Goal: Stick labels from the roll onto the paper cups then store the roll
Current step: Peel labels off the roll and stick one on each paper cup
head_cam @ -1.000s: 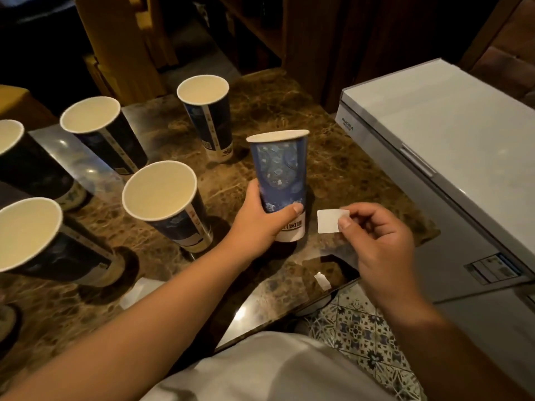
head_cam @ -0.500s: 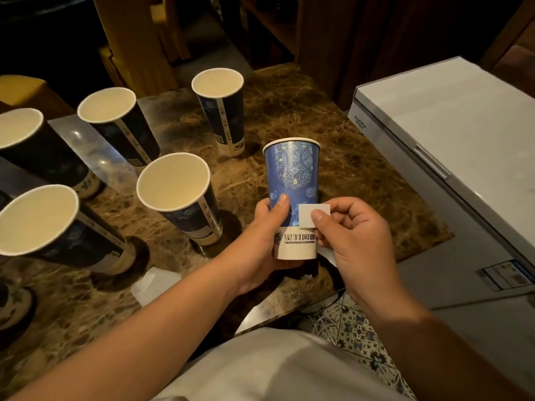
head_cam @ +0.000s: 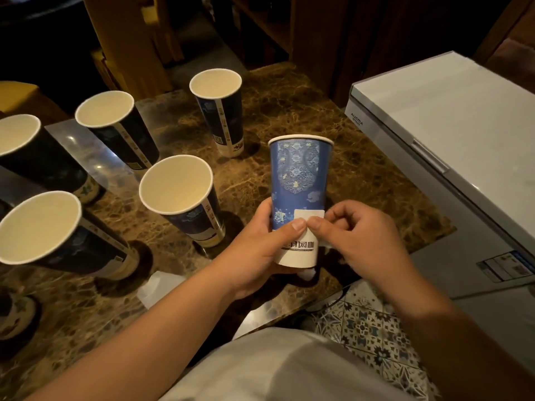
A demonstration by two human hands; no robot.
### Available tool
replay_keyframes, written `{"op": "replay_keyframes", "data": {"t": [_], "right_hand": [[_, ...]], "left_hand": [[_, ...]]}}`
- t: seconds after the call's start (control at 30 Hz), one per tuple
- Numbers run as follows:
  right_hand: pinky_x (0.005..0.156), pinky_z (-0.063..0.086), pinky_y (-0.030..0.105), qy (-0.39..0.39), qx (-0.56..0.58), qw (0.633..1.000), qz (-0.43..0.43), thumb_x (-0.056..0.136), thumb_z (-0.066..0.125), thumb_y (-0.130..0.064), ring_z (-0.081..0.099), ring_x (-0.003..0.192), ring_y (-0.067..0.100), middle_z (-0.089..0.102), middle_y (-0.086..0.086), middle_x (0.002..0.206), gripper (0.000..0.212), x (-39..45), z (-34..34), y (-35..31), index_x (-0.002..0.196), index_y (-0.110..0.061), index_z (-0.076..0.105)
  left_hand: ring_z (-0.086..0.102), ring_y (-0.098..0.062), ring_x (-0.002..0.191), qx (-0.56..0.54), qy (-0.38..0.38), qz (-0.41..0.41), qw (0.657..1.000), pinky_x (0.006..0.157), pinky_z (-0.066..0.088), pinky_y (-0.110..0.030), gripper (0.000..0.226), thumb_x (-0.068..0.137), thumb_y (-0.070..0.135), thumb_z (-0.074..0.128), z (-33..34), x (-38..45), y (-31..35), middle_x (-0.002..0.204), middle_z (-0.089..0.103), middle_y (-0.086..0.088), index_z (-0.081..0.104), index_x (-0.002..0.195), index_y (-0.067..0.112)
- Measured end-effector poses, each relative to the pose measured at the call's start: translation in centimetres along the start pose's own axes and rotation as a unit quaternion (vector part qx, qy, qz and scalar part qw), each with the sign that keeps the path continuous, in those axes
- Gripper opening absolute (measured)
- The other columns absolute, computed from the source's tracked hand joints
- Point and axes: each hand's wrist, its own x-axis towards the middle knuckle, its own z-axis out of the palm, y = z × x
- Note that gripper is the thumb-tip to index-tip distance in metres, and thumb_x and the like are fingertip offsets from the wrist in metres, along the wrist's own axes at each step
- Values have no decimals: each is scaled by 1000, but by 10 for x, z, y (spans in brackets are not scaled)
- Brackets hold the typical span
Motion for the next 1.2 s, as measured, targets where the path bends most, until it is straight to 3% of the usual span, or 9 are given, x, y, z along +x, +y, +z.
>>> {"op": "replay_keyframes", "data": {"t": [0.13,0.23,0.37,0.53,0.7,0.8,0.93,1.07,1.2], "right_hand": [[75,54,43,-132,154,979,17,66,82,-43,62,79,19,68,18,88,41,7,-16,6,95,-17,69],[77,55,22,-159,236,959,-11,74,79,-22,68,92,5,76,-8,94,29,10,-19,9,100,-21,67],[76,54,17,-116,162,978,-55,75,75,-8,69,96,0,74,-18,98,40,20,-18,16,108,-28,63],[86,52,20,-55,63,993,-78,77,79,-13,64,103,-4,68,-20,110,51,36,-3,24,115,-41,61],[75,55,20,-24,-18,996,-87,80,76,-22,66,88,0,68,-21,99,46,48,12,30,123,-32,63],[67,50,14,-23,-63,992,-107,80,76,-25,65,85,6,69,-13,100,46,53,14,34,124,-29,62],[78,50,26,-15,-106,985,-135,82,75,-28,63,99,14,69,0,114,46,56,16,39,125,-24,61],[81,51,29,-6,-117,981,-156,82,74,-26,64,100,18,69,3,113,46,53,18,42,126,-21,61],[68,39,14,4,-143,979,-144,81,75,-27,58,85,8,63,-8,96,38,41,24,48,117,-16,65]], "left_hand": [[58,-32,118,-16,-88,6,996,93,51,-51,88,70,33,84,-7,0,1,141,53,-17,37,145,26],[53,-30,127,26,-106,17,994,101,47,-49,87,73,33,82,-7,1,6,143,53,-12,35,146,28],[48,-9,133,255,-11,103,961,112,40,-39,71,86,20,72,-12,6,15,142,55,10,37,146,28],[49,11,120,344,104,154,920,94,38,-5,61,85,16,73,-15,14,18,132,55,19,45,136,35],[47,-4,128,405,178,154,884,106,38,-24,68,82,25,76,-22,26,11,141,52,8,44,142,33],[46,-1,127,403,195,150,881,101,37,-14,71,81,22,77,-22,28,8,142,53,9,43,143,30],[44,3,125,402,200,142,882,93,33,-3,71,82,19,77,-22,29,8,141,51,13,43,143,30],[46,3,126,397,171,126,893,102,37,-17,71,83,24,75,-21,24,10,138,53,17,40,144,31],[35,-11,142,453,172,61,872,115,33,-31,93,82,40,74,-24,8,9,157,35,5,19,155,23]]}}
